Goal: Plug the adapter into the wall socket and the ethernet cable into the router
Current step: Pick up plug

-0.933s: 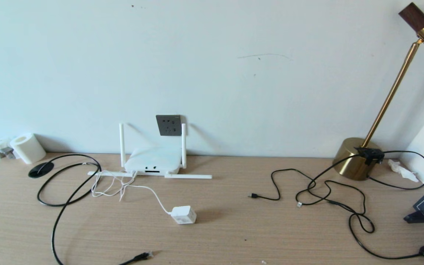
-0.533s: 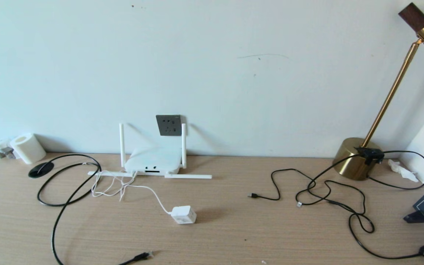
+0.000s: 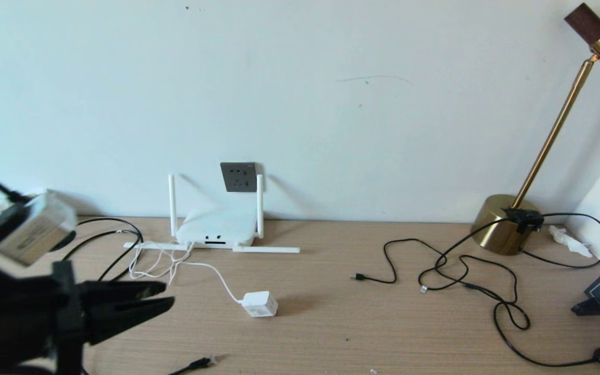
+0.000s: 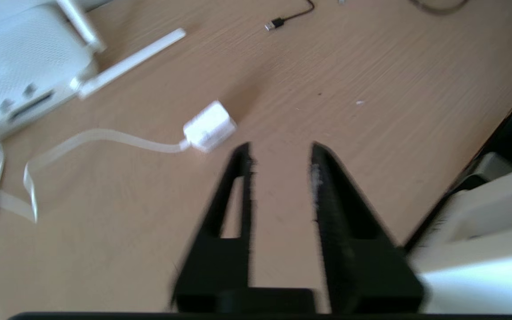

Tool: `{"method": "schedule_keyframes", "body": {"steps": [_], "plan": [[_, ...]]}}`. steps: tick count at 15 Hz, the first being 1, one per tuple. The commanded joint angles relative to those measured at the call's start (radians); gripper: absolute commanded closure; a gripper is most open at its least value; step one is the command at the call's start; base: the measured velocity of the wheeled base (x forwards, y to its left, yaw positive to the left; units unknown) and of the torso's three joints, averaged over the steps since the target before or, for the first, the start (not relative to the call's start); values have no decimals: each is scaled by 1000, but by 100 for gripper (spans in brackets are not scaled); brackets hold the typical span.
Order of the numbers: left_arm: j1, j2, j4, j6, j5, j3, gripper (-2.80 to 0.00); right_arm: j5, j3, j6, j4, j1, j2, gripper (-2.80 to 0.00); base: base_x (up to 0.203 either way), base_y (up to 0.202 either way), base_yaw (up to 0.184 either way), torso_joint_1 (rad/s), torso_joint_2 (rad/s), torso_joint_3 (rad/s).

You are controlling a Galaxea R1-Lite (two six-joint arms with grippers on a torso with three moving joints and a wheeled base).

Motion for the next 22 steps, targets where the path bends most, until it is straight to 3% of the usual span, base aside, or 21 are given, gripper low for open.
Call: {"method": "schedule_keyframes", "body": {"steps": [1, 6, 8, 9, 11, 14, 16, 22], "plan": [[-22, 386, -9, 177, -37, -143, -280, 0, 0, 0, 1, 0, 2, 0, 0, 0, 0, 0, 0, 0], [-37, 671, 4, 713, -99, -349, -280, -2, -3, -3, 4, 0, 2, 0, 0, 0, 0, 0, 0, 0], [-38, 684, 137, 877, -101, -373, -280, -2, -3, -3, 4, 1, 2, 0, 0, 0, 0, 0, 0, 0], [-37, 692, 179, 924, -101, -378, -280, -2, -3, -3, 5, 1, 2, 0, 0, 0, 0, 0, 0, 0], [-37, 727, 189, 953, -101, -403, -280, -2, -3, -3, 4, 1, 2, 0, 0, 0, 0, 0, 0, 0], [-37, 769, 265, 1055, -95, -467, -280, -2, -3, -3, 4, 1, 2, 0, 0, 0, 0, 0, 0, 0], [-38, 803, 306, 1099, -49, -528, -280, -2, -3, -3, 4, 0, 2, 0, 0, 0, 0, 0, 0, 0], [-57, 917, 469, 1113, 26, -727, -280, -2, -3, -3, 6, 0, 2, 0, 0, 0, 0, 0, 0, 0]]}}
